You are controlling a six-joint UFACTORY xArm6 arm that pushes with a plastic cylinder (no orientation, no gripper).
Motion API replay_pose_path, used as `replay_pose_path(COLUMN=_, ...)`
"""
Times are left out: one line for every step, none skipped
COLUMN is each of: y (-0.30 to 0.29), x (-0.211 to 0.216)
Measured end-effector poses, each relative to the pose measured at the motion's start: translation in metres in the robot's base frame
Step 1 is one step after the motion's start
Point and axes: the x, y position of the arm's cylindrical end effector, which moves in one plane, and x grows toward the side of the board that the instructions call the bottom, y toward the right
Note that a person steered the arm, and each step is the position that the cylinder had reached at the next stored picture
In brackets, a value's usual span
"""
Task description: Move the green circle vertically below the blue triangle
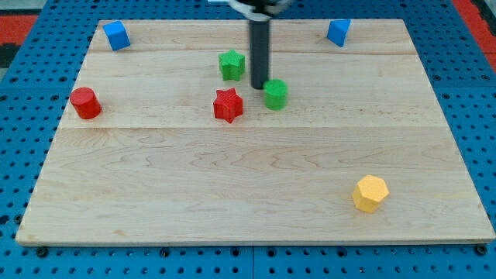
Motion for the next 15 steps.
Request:
replay_pose_path(y=0.044, x=0.05)
replay_pose_path(y=-0.011, x=0.056)
replay_pose_path(y=-0.018, x=0.098)
replay_pose_path(y=0.034, x=0.095)
replay_pose_path(y=0.084, x=0.077)
replay_pose_path(y=0.095, x=0.065)
replay_pose_path(y=0.063, x=0.073)
replay_pose_path(y=0.031, x=0.083)
replay_pose_path(y=0.066, x=0.083)
replay_pose_path(y=0.1, x=0.083)
replay_pose_path(y=0.091, x=0.093)
replay_pose_path(y=0.079, x=0.098)
replay_pose_path(y=0.106, x=0.099)
replay_pose_path(y=0.199, x=0.099)
replay_pose_path(y=0.239, x=0.126)
